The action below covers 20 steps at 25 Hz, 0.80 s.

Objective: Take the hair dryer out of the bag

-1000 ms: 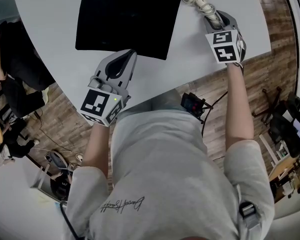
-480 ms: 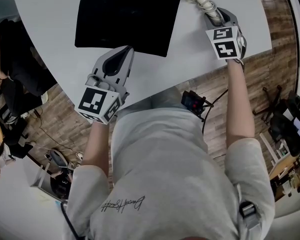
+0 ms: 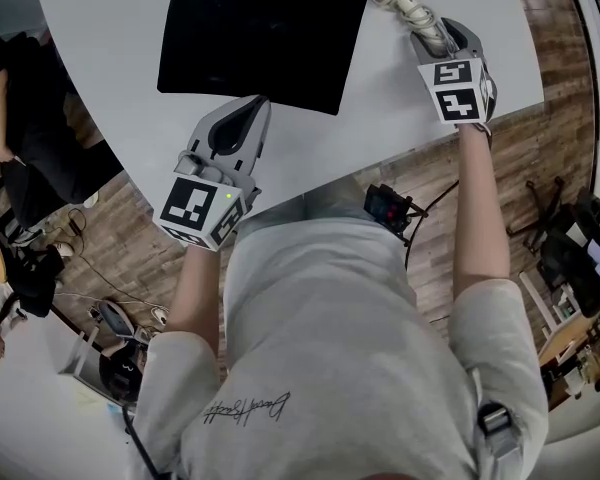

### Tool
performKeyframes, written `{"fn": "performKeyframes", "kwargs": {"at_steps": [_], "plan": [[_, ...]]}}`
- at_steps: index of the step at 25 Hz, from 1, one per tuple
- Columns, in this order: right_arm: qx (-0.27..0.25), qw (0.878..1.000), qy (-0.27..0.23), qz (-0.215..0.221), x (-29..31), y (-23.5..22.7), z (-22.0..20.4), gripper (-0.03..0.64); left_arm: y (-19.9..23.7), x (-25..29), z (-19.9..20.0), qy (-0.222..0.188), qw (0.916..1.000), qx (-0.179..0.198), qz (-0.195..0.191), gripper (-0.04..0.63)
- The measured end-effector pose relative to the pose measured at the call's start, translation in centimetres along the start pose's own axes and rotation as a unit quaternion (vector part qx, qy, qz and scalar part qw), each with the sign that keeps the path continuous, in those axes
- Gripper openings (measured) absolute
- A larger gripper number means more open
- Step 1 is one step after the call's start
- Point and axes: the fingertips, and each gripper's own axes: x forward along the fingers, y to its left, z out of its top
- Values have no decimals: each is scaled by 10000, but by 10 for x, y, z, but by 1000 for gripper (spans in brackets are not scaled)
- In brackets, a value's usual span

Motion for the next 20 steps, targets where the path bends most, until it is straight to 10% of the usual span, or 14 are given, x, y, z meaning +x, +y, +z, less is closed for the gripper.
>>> {"fn": "performKeyframes", "kwargs": {"at_steps": [10, 20], "plan": [[256, 9993, -253, -74, -32, 5, 12, 251, 4, -9, 9, -109, 9999, 93, 79, 11], [581, 9941, -800, 448, -80, 53, 41, 69, 6, -27, 21, -216, 9993, 162, 240, 12]]}}
